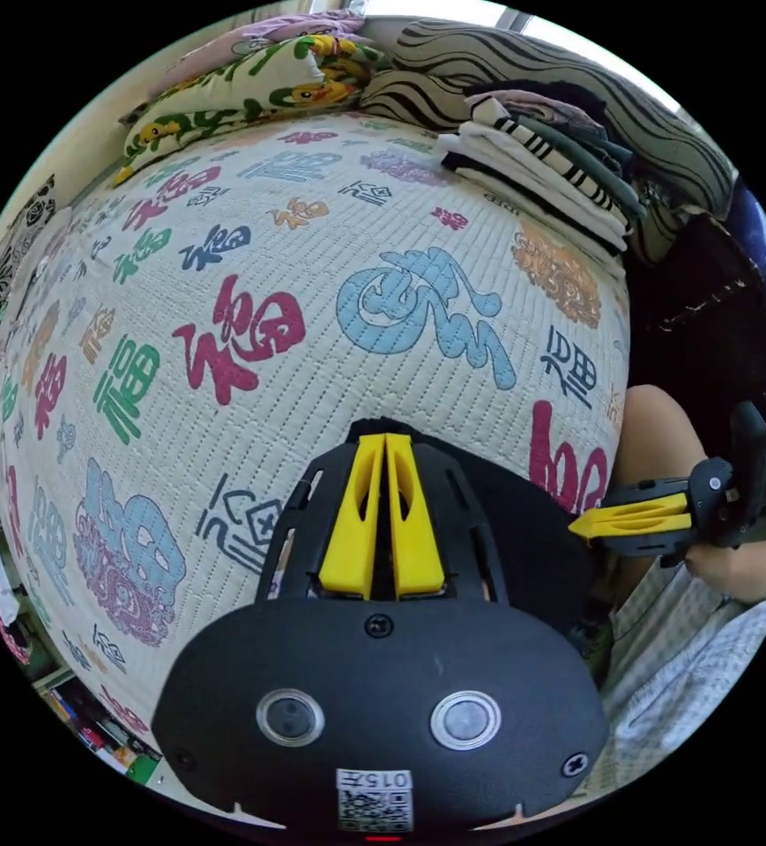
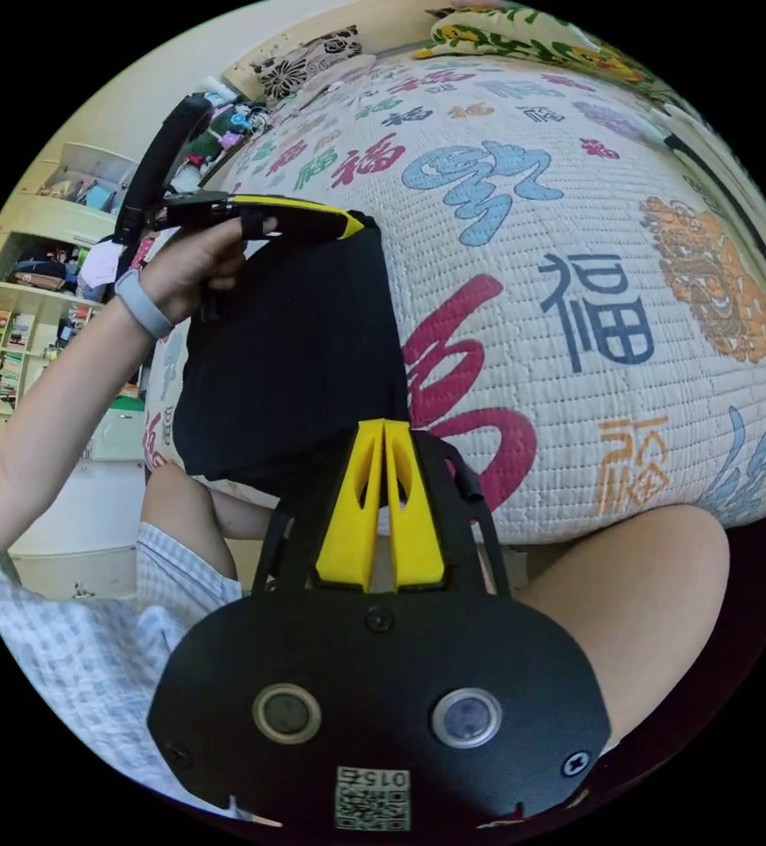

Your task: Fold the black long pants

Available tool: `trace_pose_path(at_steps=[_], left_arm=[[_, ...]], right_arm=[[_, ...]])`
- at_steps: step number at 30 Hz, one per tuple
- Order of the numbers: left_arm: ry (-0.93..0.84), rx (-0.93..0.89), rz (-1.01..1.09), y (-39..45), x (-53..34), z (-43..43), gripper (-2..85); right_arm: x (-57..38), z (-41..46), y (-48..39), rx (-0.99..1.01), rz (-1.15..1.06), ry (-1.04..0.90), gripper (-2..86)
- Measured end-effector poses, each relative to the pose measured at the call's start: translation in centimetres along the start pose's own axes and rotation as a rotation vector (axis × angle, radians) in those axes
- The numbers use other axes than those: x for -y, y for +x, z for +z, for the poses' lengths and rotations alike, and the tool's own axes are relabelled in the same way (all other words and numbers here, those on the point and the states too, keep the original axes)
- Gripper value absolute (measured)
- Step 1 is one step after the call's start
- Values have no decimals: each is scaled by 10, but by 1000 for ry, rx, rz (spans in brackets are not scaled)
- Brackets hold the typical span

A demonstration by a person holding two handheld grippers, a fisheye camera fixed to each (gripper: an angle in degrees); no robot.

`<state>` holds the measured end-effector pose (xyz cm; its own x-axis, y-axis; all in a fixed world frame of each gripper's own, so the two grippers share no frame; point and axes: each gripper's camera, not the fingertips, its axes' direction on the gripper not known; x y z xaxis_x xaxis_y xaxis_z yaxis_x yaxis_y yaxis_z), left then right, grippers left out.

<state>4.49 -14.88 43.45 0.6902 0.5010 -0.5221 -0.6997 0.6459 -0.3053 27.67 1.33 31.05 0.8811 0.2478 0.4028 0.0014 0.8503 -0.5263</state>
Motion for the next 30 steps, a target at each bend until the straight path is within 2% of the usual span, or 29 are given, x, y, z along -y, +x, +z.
trace_pose_path(at_steps=[2,4,6,9,11,13,17,19,23,26,30], left_arm=[[100,-65,-64,-8,-22,-28,22],[247,-229,-214,-33,-77,-70,60],[288,-246,-331,-46,-130,-91,88],[301,-206,-552,-57,-222,-96,120],[292,-241,-675,-62,-264,-82,130],[272,-364,-756,-67,-293,-54,138],[272,-464,-780,-70,-294,-21,156],[296,-575,-818,-74,-293,-7,174],[261,-505,-797,-74,-291,-6,176],[272,-567,-809,-83,-299,-5,191],[341,-663,-855,-96,-320,-8,201]], right_arm=[[7,-17,5,93,-85,58,7],[17,-31,17,170,-103,93,26],[31,-37,29,242,-119,89,49],[60,-31,34,249,-154,51,79],[83,-18,30,277,-170,-2,96],[99,-3,25,277,-167,-64,104],[133,34,11,210,-170,-239,108],[148,42,4,178,-173,-303,107],[184,61,-14,135,-207,-485,109],[206,75,-18,143,-177,-601,110],[221,86,-20,155,-116,-663,112]])
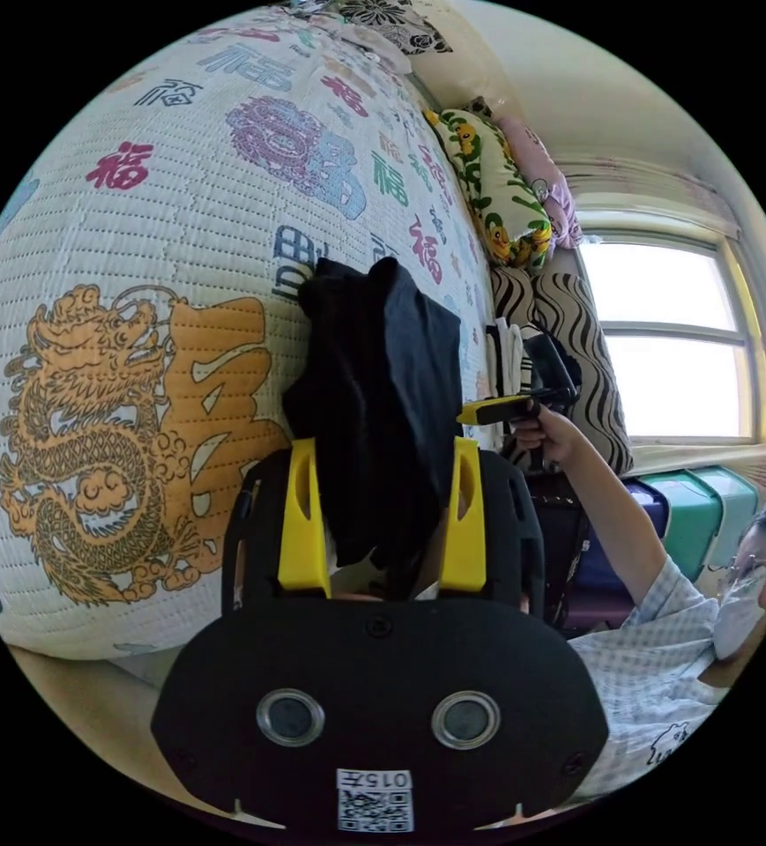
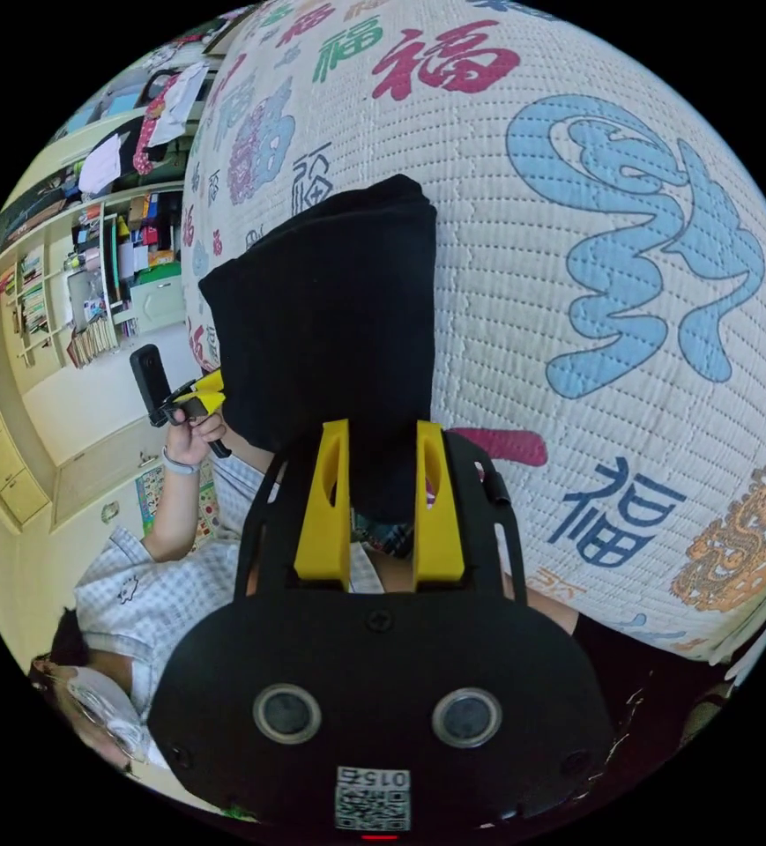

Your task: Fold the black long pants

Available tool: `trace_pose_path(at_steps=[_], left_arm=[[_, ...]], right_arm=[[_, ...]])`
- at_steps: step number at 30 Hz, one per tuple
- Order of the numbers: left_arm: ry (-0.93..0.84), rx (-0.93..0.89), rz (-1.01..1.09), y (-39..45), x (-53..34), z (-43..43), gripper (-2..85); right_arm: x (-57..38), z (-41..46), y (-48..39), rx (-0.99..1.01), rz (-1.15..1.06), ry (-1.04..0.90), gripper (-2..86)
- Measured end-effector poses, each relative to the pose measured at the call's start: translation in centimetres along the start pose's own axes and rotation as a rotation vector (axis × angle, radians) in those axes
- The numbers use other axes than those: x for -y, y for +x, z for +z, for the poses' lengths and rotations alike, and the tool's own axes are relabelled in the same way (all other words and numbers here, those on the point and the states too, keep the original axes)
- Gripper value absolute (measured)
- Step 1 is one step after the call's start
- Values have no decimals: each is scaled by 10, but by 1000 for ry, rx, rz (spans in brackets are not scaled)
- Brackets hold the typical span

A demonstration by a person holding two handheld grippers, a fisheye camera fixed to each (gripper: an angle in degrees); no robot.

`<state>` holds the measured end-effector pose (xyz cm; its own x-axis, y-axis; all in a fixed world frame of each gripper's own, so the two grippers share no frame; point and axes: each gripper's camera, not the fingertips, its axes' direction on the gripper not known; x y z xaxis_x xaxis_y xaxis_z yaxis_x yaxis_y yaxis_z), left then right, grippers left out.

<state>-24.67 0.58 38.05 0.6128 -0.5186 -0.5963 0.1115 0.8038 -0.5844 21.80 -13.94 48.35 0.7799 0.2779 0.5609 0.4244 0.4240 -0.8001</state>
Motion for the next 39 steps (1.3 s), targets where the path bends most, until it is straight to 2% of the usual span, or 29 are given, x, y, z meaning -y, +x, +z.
trace_pose_path(at_steps=[3,13,23,29,32,35,39], left_arm=[[-1,-10,-25,-8,-3,-2,193],[-75,183,13,-9,-2,-5,163],[-68,144,2,-30,-18,-28,139],[-98,116,24,-44,-25,-46,98],[-49,98,69,-44,-38,-75,85],[46,-2,96,-50,-59,-126,79],[175,-8,146,-69,-95,-229,76]], right_arm=[[11,2,-7,-23,-9,-27,114],[41,15,-16,12,-25,-41,115],[33,36,-5,283,-70,141,84],[24,46,-34,275,-69,230,63],[17,46,-64,256,-106,276,61],[16,51,-101,295,-153,312,60],[42,66,-176,315,-258,298,59]])
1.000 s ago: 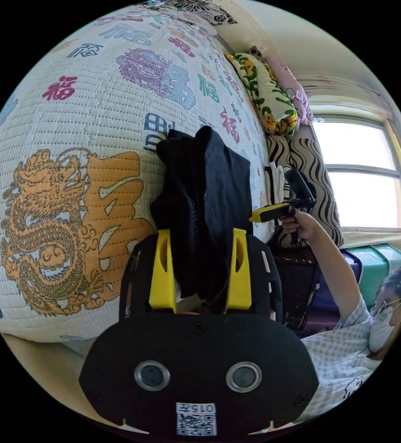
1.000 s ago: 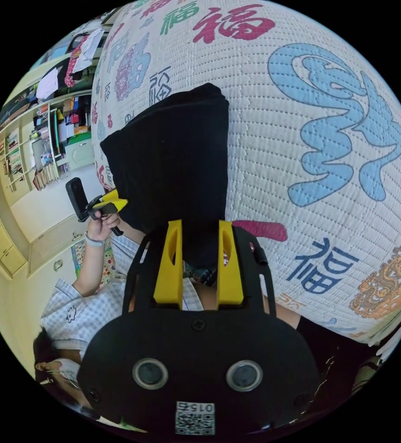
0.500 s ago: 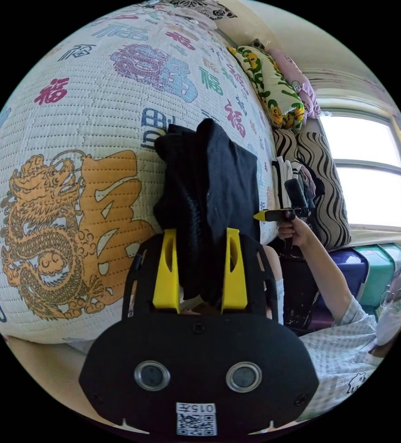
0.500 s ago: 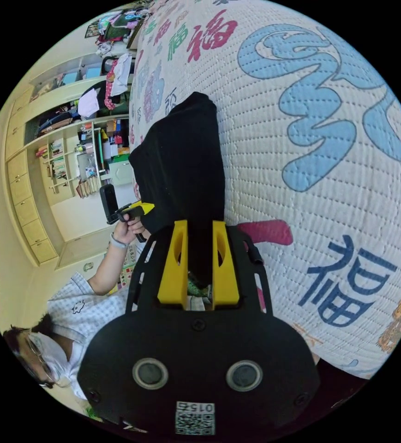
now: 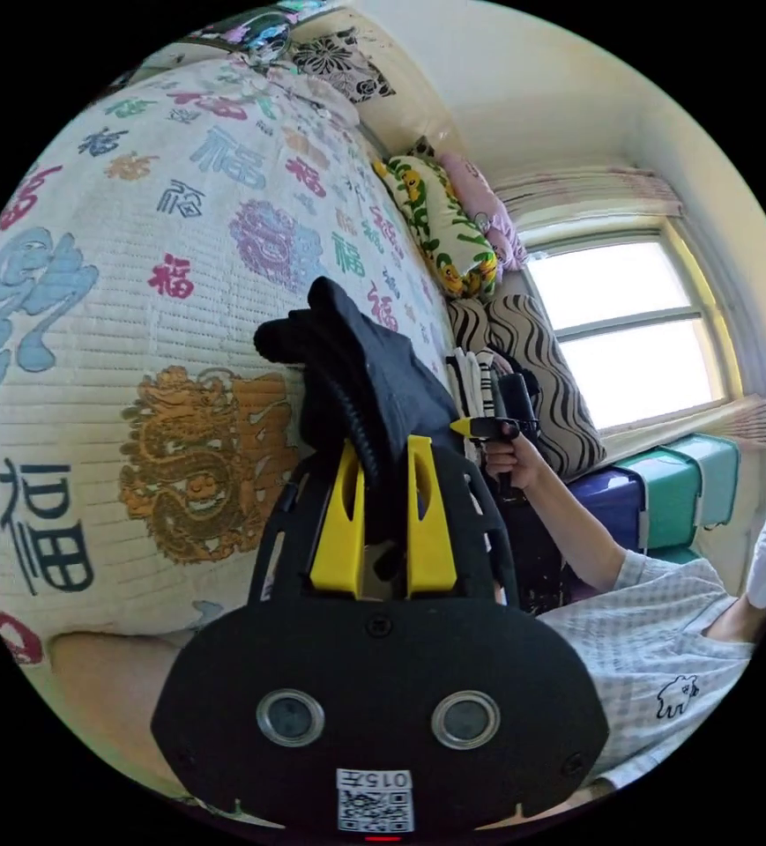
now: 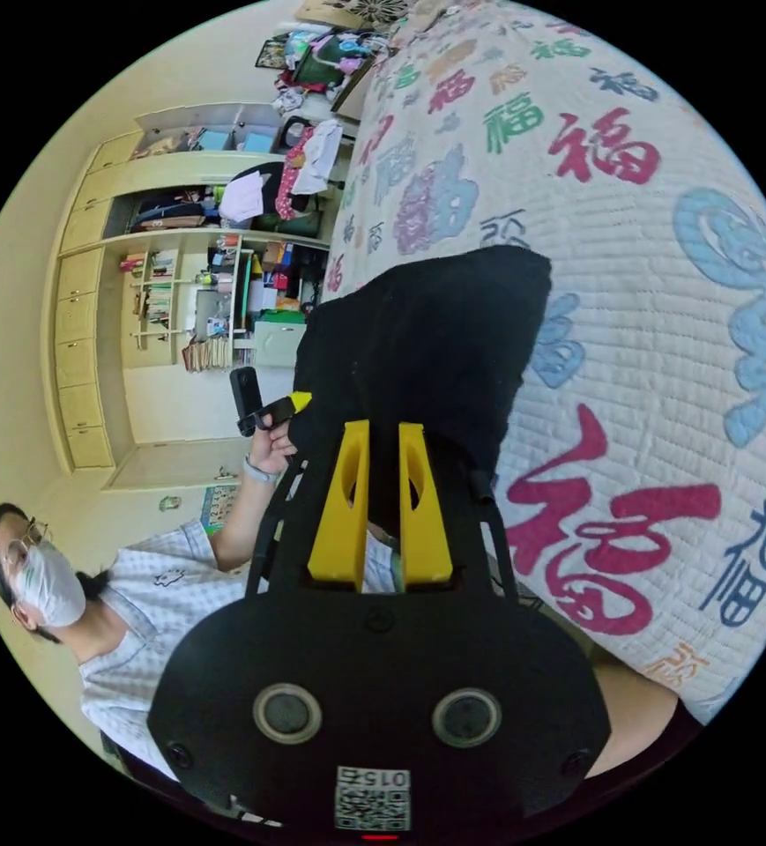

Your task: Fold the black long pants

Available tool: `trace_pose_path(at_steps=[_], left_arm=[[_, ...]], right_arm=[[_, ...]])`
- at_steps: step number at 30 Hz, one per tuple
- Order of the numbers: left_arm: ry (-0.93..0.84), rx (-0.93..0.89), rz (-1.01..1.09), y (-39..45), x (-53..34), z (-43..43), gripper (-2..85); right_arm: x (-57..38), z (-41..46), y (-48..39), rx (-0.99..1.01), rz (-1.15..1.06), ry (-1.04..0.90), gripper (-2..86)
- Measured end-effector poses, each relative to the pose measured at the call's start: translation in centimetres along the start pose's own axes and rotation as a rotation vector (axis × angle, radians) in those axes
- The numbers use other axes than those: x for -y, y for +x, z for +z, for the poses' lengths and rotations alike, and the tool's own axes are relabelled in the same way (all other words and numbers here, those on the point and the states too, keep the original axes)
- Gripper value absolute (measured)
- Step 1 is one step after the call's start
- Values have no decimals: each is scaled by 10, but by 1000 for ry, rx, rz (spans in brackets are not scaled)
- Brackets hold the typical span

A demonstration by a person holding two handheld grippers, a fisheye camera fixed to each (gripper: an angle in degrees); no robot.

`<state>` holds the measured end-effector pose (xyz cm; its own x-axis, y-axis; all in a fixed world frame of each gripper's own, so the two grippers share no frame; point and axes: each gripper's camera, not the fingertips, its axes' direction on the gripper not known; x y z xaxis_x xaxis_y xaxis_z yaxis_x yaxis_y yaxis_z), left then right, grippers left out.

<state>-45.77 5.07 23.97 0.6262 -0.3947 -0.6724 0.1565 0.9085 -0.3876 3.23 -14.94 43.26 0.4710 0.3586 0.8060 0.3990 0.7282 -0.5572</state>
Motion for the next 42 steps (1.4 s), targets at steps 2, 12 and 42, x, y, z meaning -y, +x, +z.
trace_pose_path(at_steps=[2,12,42], left_arm=[[62,41,21,-8,-12,-55,76],[353,231,-15,-77,-85,-337,63],[225,1,-225,-287,-154,-387,63]], right_arm=[[34,48,-47,-17,-92,-58,59],[140,259,-193,154,-257,-202,58],[229,463,-256,-95,-127,-393,72]])
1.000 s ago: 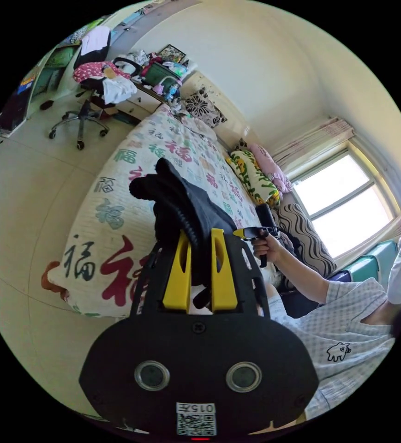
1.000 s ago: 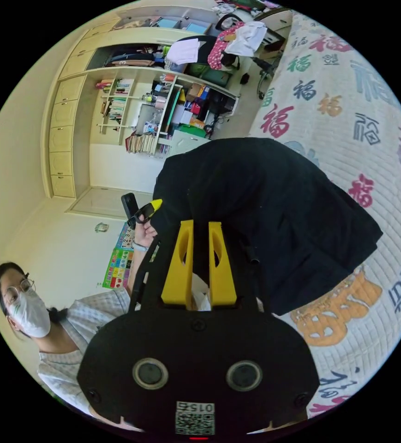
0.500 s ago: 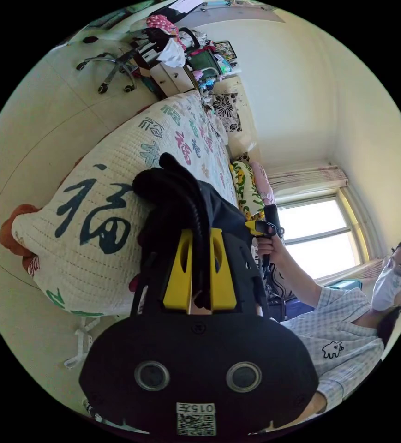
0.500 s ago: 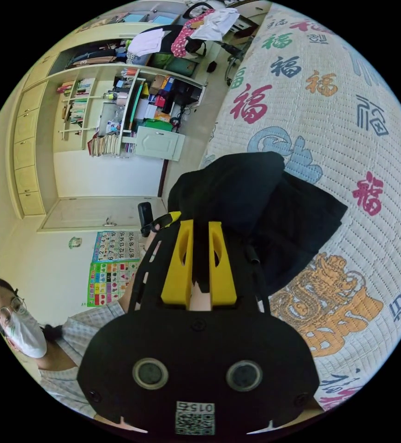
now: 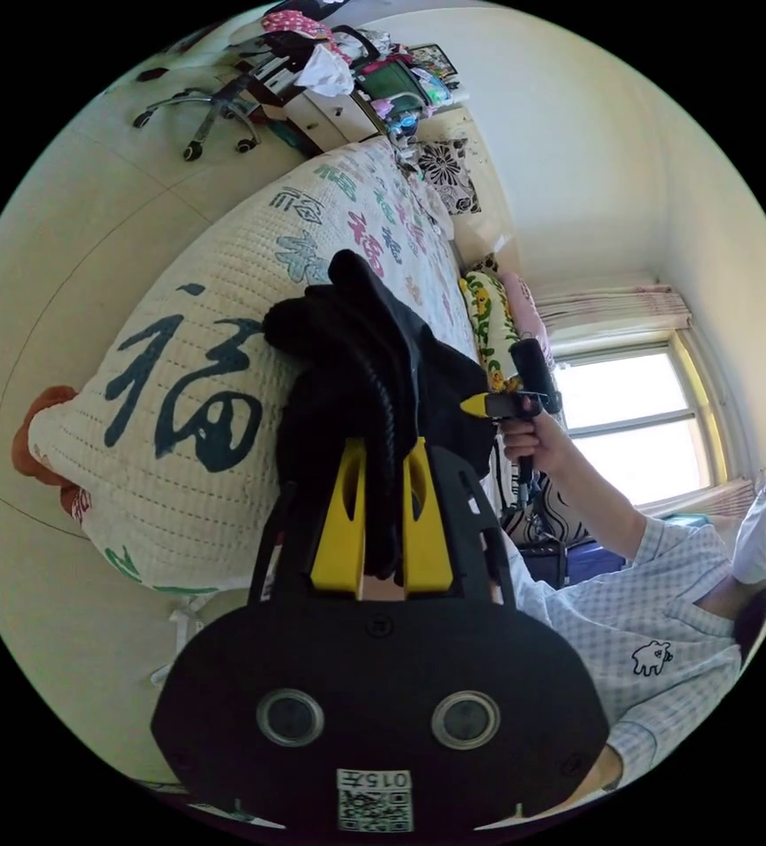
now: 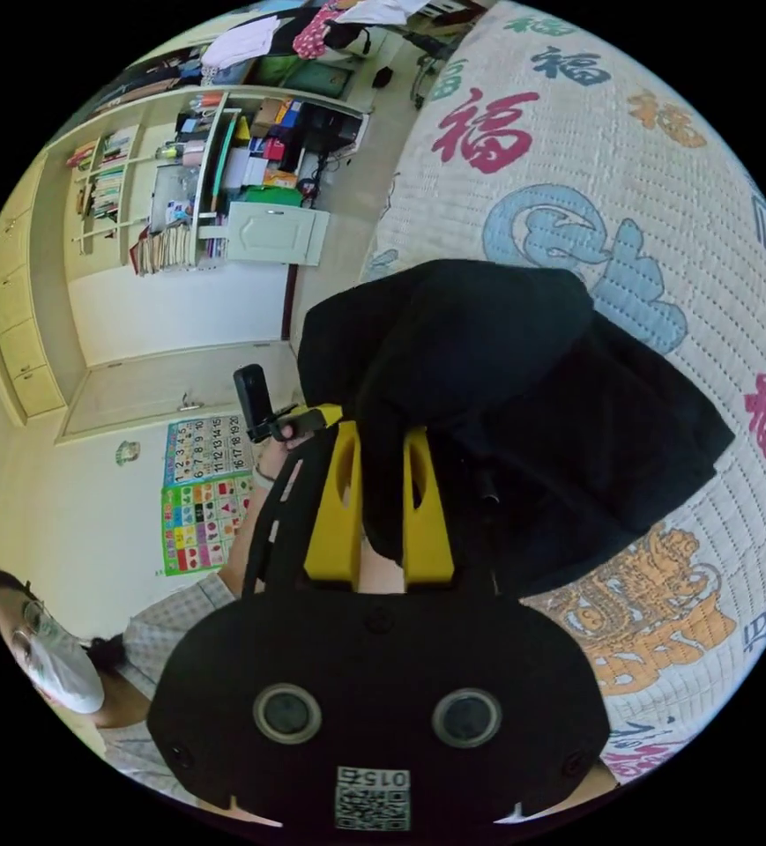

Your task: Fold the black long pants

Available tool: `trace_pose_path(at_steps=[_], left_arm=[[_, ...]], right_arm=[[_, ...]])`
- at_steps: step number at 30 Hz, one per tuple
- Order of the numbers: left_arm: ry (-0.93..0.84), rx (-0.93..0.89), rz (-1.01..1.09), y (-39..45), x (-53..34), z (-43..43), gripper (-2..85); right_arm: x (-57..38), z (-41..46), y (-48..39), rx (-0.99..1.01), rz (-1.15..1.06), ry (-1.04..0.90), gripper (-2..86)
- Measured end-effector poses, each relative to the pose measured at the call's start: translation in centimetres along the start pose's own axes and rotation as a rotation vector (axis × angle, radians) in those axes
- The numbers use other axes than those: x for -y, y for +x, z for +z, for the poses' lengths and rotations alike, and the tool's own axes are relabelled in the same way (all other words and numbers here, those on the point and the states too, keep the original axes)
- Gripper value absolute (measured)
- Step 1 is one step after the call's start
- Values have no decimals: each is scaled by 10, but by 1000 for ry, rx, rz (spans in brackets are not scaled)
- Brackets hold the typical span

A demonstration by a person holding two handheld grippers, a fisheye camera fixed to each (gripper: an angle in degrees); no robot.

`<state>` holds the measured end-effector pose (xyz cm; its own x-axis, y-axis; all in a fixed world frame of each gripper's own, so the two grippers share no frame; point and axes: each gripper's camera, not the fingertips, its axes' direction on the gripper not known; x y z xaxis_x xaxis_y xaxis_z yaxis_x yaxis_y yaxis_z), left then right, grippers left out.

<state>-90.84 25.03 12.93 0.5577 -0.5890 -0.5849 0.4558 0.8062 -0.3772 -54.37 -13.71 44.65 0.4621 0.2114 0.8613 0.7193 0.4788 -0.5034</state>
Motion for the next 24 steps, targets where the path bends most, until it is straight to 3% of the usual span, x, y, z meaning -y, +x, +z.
trace_pose_path(at_steps=[3,7,12,17,21,24], left_arm=[[49,-50,11,-1,-4,-26,63],[262,-209,67,12,-9,-96,65],[425,-146,157,54,2,-167,62],[223,30,157,59,34,-138,62],[-103,161,55,19,48,-51,67],[-30,154,85,25,37,-49,79]], right_arm=[[11,1,-50,-30,-137,-3,66],[28,-13,-132,117,-302,73,67],[36,-25,-185,157,-410,178,69],[27,-14,-86,257,-137,285,72],[13,13,9,23,161,198,84],[-9,3,26,96,113,249,85]])
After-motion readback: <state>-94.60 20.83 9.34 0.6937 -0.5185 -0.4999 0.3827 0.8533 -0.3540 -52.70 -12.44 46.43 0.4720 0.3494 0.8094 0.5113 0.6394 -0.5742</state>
